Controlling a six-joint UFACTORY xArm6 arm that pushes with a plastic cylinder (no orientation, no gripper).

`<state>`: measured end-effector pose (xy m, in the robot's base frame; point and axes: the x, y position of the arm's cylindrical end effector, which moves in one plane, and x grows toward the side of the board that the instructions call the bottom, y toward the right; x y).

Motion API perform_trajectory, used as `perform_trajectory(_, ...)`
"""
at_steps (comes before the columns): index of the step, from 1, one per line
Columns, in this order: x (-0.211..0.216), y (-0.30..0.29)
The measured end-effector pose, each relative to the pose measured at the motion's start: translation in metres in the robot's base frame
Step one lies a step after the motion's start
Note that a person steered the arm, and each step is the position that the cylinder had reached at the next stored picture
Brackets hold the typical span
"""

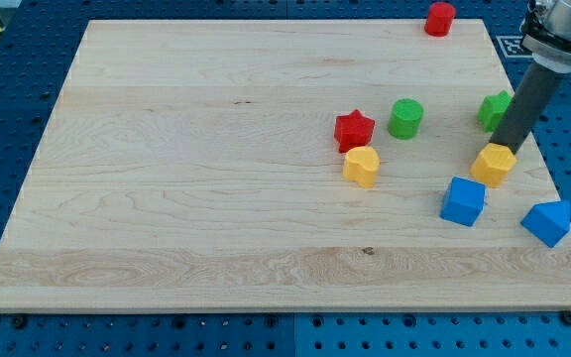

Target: Move yellow hexagon to the blue cube

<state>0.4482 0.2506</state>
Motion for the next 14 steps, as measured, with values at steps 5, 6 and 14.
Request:
perform_trajectory(5, 0.03, 0.037)
perform_trajectory(6, 0.031, 0.03)
perform_trajectory(14, 0.03, -0.007)
